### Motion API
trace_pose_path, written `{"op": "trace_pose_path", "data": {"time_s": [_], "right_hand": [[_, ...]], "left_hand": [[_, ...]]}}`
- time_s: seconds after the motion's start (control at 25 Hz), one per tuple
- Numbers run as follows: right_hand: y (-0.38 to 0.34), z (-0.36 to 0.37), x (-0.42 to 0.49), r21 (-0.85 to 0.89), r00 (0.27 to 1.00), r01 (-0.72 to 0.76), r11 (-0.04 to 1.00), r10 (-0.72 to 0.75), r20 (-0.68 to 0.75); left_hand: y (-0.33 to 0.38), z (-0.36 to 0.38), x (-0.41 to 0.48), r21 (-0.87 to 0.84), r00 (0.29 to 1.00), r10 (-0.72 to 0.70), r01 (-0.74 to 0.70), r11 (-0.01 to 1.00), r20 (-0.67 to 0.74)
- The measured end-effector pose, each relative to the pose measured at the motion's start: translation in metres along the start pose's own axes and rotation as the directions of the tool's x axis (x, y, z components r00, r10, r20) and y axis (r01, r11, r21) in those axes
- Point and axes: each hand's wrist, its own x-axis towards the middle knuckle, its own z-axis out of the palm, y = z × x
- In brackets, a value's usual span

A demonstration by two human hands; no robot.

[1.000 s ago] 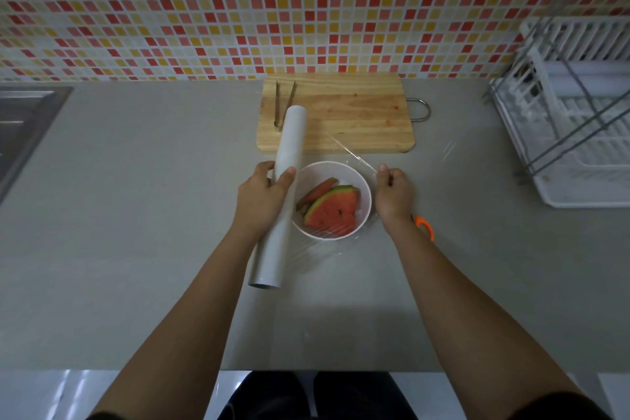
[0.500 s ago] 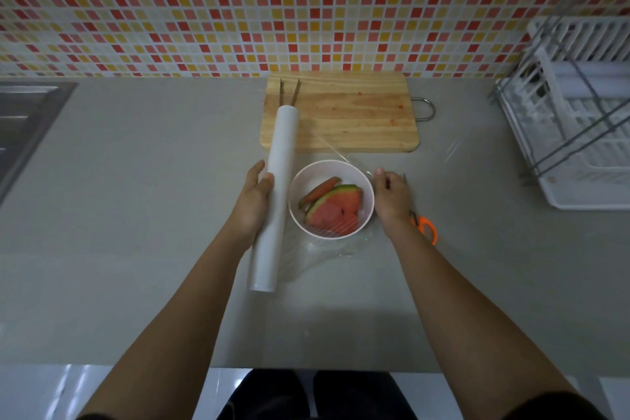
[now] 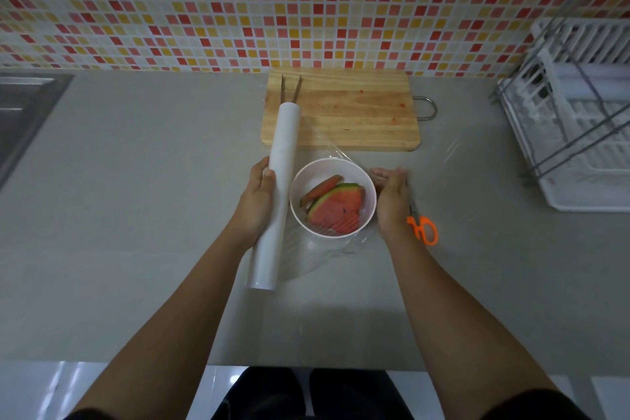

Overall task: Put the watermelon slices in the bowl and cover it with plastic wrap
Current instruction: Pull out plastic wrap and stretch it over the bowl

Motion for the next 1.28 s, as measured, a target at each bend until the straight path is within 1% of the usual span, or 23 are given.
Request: {"op": "trace_pose_path", "data": {"time_s": [0.04,0.08,0.12,0.16,0.2,0.24,0.28,0.32,0.36,0.4,0.44,0.48,0.56,0.64,0.72,0.8,0.88,1.0,1.08,1.16,1.28], "right_hand": [[0.000,-0.002,0.001,0.015,0.997,-0.062,0.998,0.062,0.035],[0.000,-0.006,0.003,-0.034,0.992,-0.088,0.996,0.091,0.083],[-0.001,-0.010,0.003,-0.138,0.989,-0.073,0.988,0.089,0.117],[-0.003,-0.014,0.002,-0.247,0.992,-0.037,0.968,0.066,0.111],[-0.005,-0.018,0.003,-0.287,0.999,0.007,0.958,0.007,0.049],[-0.008,-0.020,0.002,-0.206,0.999,0.048,0.977,-0.052,-0.012],[-0.011,-0.019,-0.003,-0.063,0.994,0.097,0.993,-0.100,-0.049],[-0.014,-0.016,-0.008,0.031,0.987,0.153,0.988,-0.151,-0.054],[-0.014,-0.010,-0.015,0.069,0.980,0.197,0.978,-0.197,-0.005],[-0.012,-0.004,-0.022,0.064,0.973,0.213,0.975,-0.218,0.072],[-0.008,0.002,-0.030,0.054,0.969,0.195,0.979,-0.201,0.141],[-0.004,0.007,-0.036,0.049,0.971,0.157,0.986,-0.163,0.172],[0.002,0.011,-0.041,0.035,0.985,0.085,0.996,-0.089,0.146],[0.003,0.013,-0.038,0.019,0.992,0.042,0.999,-0.044,0.118],[0.001,0.014,-0.038,-0.071,0.995,-0.033,0.997,0.040,0.094],[-0.002,0.013,-0.040,-0.202,0.993,-0.099,0.974,0.110,0.046],[-0.006,0.011,-0.038,-0.259,0.989,-0.134,0.957,0.145,0.023],[-0.011,0.007,-0.031,-0.289,0.989,-0.134,0.948,0.148,0.026],[-0.006,0.005,-0.028,-0.338,0.993,-0.100,0.936,0.116,0.026],[0.000,0.005,-0.028,-0.387,0.998,-0.046,0.921,0.057,0.016],[-0.004,0.003,-0.023,-0.389,1.000,0.000,0.921,-0.002,-0.005]], "left_hand": [[0.000,0.000,0.000,-0.003,1.000,-0.002,0.002,1.000,0.000],[0.000,-0.001,0.000,-0.004,1.000,-0.003,0.003,1.000,0.002],[0.001,-0.001,0.000,-0.006,1.000,-0.007,0.007,1.000,0.005],[0.001,-0.002,0.000,-0.012,1.000,-0.009,0.009,1.000,0.008],[0.002,-0.002,-0.001,-0.020,1.000,-0.009,0.009,1.000,0.010],[0.002,-0.001,-0.001,-0.027,1.000,-0.006,0.006,1.000,0.010],[0.002,-0.001,-0.001,-0.032,1.000,-0.002,0.002,0.999,0.008],[0.002,-0.001,-0.002,-0.036,1.000,-0.001,0.001,0.999,0.006],[0.002,-0.001,-0.002,-0.038,1.000,0.001,-0.001,0.999,0.004],[0.002,-0.001,-0.001,-0.039,1.000,0.003,-0.003,0.999,0.005],[0.002,-0.002,-0.001,-0.040,1.000,0.003,-0.002,0.999,0.008],[0.002,-0.002,-0.001,-0.038,1.000,0.002,-0.002,0.999,0.012],[0.002,-0.001,0.000,-0.016,1.000,-0.001,0.001,1.000,0.015],[0.001,-0.001,0.000,-0.002,1.000,-0.006,0.006,1.000,0.008],[0.001,-0.001,-0.001,0.005,1.000,-0.002,0.002,1.000,0.004],[0.001,-0.003,0.000,0.056,1.000,-0.007,0.007,0.998,0.011],[0.000,-0.007,0.000,0.095,0.997,-0.064,0.059,0.994,0.046],[0.000,-0.008,-0.006,0.003,0.971,-0.197,0.198,0.980,0.134],[-0.002,-0.006,-0.009,-0.012,0.964,-0.245,0.248,0.969,0.101],[-0.006,-0.004,-0.010,0.001,0.963,-0.265,0.265,0.964,0.046],[-0.007,0.003,-0.011,0.028,0.967,-0.249,0.248,0.968,0.048]]}}
